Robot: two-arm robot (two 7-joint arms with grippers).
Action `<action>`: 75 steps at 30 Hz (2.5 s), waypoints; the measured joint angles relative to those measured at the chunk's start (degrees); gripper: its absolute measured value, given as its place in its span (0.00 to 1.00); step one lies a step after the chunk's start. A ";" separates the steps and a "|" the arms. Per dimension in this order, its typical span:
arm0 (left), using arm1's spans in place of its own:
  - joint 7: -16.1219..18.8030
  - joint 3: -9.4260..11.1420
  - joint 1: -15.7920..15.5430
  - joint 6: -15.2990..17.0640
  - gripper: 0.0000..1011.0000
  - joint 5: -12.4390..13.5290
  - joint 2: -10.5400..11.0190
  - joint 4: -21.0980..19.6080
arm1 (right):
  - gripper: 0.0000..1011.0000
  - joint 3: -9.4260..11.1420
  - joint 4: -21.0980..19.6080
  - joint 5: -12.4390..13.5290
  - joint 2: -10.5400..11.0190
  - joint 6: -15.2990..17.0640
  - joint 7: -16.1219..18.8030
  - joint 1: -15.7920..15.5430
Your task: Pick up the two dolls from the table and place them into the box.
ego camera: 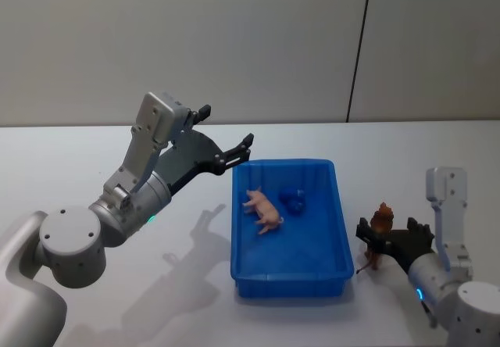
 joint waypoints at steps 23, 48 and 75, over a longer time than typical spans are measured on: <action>0.00 0.00 0.00 0.00 0.99 0.00 0.00 0.00 | 0.99 -0.42 4.47 -0.08 -1.69 3.04 0.73 2.40; 0.00 0.00 0.00 0.00 0.99 0.00 0.00 0.00 | 0.43 0.43 3.63 -0.93 -1.92 7.35 -1.26 3.20; 0.00 0.00 0.00 0.00 0.99 0.00 0.00 0.00 | 0.40 0.74 0.98 -3.85 -1.50 4.31 2.67 3.36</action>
